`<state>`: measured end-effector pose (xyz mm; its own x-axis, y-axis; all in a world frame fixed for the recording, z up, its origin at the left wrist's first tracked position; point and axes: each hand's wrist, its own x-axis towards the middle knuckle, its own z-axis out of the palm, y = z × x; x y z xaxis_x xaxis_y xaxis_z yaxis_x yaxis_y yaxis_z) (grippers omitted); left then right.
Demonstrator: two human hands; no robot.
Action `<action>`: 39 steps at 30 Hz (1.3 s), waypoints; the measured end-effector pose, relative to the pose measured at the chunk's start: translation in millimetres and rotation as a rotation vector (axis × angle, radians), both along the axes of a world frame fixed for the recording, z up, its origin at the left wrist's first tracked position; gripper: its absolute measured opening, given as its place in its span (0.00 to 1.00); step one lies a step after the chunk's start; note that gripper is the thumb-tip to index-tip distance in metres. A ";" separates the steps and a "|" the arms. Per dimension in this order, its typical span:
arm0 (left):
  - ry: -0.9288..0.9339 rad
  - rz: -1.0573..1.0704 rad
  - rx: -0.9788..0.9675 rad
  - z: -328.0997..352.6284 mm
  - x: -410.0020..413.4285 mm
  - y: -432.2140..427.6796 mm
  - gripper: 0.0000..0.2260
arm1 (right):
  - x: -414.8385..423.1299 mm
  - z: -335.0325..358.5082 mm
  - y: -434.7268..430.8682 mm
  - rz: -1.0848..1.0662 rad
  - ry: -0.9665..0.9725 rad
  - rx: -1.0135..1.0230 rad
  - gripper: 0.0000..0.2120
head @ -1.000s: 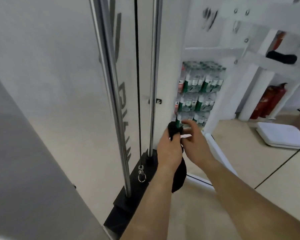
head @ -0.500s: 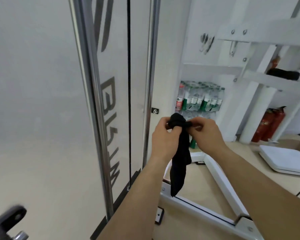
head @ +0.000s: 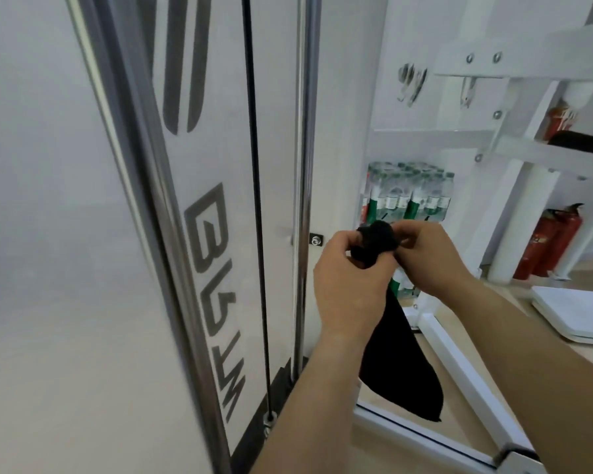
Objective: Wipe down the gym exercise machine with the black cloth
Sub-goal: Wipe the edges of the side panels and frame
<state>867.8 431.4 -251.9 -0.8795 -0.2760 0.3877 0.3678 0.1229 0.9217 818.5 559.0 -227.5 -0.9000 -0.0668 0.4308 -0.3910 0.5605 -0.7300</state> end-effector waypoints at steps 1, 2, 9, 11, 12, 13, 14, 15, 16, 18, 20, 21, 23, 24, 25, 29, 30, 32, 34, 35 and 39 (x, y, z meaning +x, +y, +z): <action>0.019 0.026 0.013 2.9 -5.0 1.7 0.13 | -3.9 3.6 1.9 -0.004 0.008 -0.017 0.18; 0.044 0.059 0.018 5.7 -10.3 3.8 0.14 | -7.1 7.4 3.8 -0.019 0.026 -0.044 0.18; 0.298 0.336 0.079 35.2 -49.4 26.2 0.17 | -34.0 40.4 14.5 -0.147 0.117 -0.176 0.09; 0.386 0.376 0.052 48.4 -68.6 27.8 0.19 | -41.5 53.5 13.5 -0.146 0.148 -0.209 0.07; 0.430 0.388 0.039 56.1 -78.0 27.1 0.20 | -45.2 60.0 11.5 -0.136 0.168 -0.212 0.05; 0.475 0.398 0.018 64.8 -86.0 26.4 0.20 | -49.4 66.8 9.9 -0.123 0.189 -0.217 0.04; 0.525 0.408 -0.009 73.2 -93.7 26.5 0.19 | -54.1 74.4 8.1 -0.109 0.214 -0.226 0.03; 0.567 0.411 -0.039 81.0 -100.7 27.3 0.19 | -59.0 82.6 6.5 -0.101 0.239 -0.233 0.03; 0.600 0.406 -0.067 88.7 -107.5 28.9 0.18 | -63.6 91.0 4.7 -0.100 0.265 -0.237 0.02; 0.646 0.400 -0.127 104.8 -122.0 31.4 0.18 | -73.0 107.0 2.4 -0.102 0.316 -0.255 0.02; 0.681 0.431 -0.230 122.7 -137.2 31.0 0.20 | -81.4 119.8 1.6 -0.107 0.356 -0.277 0.03; 0.691 0.475 -0.301 131.9 -144.8 29.7 0.22 | -85.7 124.8 1.7 -0.107 0.374 -0.281 0.03; 0.687 0.576 -0.423 146.1 -156.8 26.1 0.24 | -93.5 132.7 1.6 -0.089 0.400 -0.286 0.03; 0.672 0.610 -0.458 149.0 -160.1 24.8 0.24 | -96.5 135.9 0.9 -0.073 0.405 -0.285 0.03; 0.657 0.635 -0.484 149.0 -162.6 23.9 0.25 | -99.4 138.7 0.0 -0.054 0.406 -0.282 0.03; 0.595 0.701 -0.539 124.6 -165.6 22.8 0.26 | -104.2 130.0 -0.4 0.009 0.395 -0.219 0.04; 0.578 0.706 -0.551 113.8 -165.3 23.0 0.26 | -103.9 122.0 1.7 0.016 0.387 -0.197 0.06; 0.543 0.711 -0.576 85.9 -163.0 24.2 0.27 | -102.2 100.2 6.8 0.039 0.340 -0.157 0.08; 0.487 0.693 -0.595 52.6 -158.6 27.7 0.26 | -96.9 76.8 10.2 0.071 0.255 -0.154 0.09; 0.457 0.680 -0.595 36.9 -156.1 29.7 0.26 | -93.5 66.7 10.6 0.081 0.224 -0.163 0.10; 0.392 0.621 -0.554 1.6 -140.8 33.0 0.27 | -77.1 48.6 2.1 0.122 0.196 -0.258 0.06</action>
